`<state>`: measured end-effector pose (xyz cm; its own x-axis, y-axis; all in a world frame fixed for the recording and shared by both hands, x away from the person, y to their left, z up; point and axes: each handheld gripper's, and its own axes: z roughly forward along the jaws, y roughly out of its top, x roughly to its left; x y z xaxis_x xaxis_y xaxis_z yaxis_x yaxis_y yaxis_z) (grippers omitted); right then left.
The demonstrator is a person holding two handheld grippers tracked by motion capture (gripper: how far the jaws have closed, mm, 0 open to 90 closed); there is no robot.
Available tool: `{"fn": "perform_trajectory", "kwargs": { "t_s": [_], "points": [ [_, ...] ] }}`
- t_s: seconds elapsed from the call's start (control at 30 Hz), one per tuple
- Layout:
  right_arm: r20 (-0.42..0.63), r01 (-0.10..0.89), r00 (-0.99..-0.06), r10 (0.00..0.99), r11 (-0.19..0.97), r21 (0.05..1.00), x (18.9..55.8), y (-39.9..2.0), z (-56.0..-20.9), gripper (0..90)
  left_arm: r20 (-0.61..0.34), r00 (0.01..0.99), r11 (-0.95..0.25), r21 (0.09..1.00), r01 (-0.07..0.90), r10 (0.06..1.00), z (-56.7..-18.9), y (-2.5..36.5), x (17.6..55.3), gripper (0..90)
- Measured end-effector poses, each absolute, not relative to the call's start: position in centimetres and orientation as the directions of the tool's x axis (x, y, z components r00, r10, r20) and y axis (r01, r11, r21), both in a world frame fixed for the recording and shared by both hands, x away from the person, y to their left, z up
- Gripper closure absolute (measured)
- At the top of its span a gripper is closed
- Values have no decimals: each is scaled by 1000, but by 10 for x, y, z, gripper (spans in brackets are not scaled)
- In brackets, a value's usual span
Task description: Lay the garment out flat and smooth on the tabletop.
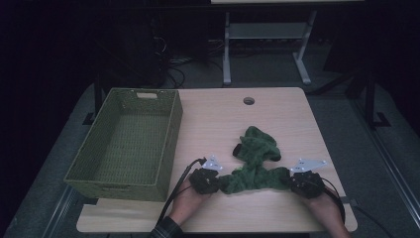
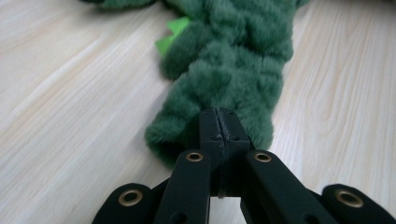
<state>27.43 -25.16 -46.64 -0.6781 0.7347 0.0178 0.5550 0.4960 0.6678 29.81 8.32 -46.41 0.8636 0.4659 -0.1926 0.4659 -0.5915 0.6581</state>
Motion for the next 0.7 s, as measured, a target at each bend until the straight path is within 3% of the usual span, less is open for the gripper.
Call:
{"fn": "perform_trajectory", "kwargs": {
  "t_s": [0.7],
  "points": [
    [85, 557, -721, 688, 503, 660, 235, -250, -466, 898, -255, 848, -588, 627, 510, 464, -463, 133, 261, 897]
  ]
}}
